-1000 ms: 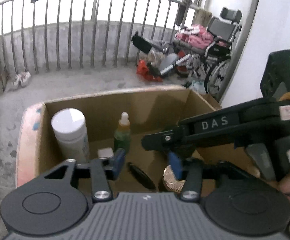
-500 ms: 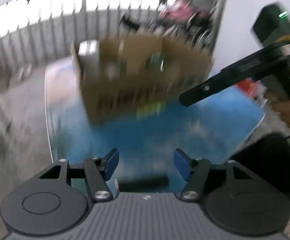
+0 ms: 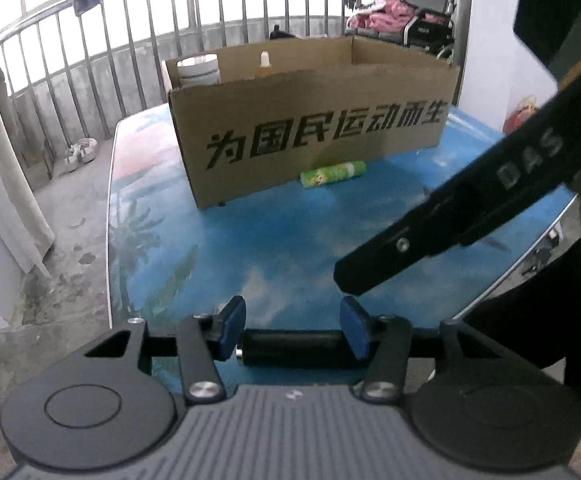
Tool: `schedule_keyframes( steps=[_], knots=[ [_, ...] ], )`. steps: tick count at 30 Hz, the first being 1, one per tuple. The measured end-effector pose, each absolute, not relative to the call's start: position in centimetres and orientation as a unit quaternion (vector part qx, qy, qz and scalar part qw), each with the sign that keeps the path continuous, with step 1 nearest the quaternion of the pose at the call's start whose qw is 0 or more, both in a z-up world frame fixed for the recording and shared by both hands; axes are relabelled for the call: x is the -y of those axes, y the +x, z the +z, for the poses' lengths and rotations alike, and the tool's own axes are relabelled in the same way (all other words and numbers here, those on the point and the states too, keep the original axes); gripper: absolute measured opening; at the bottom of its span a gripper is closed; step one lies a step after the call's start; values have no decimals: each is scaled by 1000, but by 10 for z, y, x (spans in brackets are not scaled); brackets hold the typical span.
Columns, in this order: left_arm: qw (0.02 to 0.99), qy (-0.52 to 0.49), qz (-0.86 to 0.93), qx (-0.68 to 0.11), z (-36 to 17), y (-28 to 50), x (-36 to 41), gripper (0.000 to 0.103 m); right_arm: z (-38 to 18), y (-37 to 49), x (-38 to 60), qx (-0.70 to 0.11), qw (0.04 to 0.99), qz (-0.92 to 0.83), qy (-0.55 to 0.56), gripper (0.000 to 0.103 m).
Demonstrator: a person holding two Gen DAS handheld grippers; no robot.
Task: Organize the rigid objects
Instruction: 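Move the right tool toward the lime-green tube on the mat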
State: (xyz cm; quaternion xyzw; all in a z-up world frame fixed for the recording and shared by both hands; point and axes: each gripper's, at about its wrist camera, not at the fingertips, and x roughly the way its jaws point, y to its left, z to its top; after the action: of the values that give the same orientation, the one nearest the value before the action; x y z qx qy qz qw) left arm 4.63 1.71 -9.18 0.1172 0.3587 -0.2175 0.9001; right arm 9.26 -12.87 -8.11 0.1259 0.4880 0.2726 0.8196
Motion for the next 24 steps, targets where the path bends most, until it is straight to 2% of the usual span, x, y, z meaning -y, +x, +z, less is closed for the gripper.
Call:
schedule_keyframes(
  steps=[4,9,24],
  knots=[
    [893,124,-223,-371,-100,46,-14,54,-67,97,115,-498,810,302,66,29],
    [905,122,-217,-345,-106,39,-15,55,-64,116,97,-520,793,317,15,30],
    [899,75,-232,-365,-101,46,-29,53,-56,116,136,-502,816,274,84,30]
  ],
)
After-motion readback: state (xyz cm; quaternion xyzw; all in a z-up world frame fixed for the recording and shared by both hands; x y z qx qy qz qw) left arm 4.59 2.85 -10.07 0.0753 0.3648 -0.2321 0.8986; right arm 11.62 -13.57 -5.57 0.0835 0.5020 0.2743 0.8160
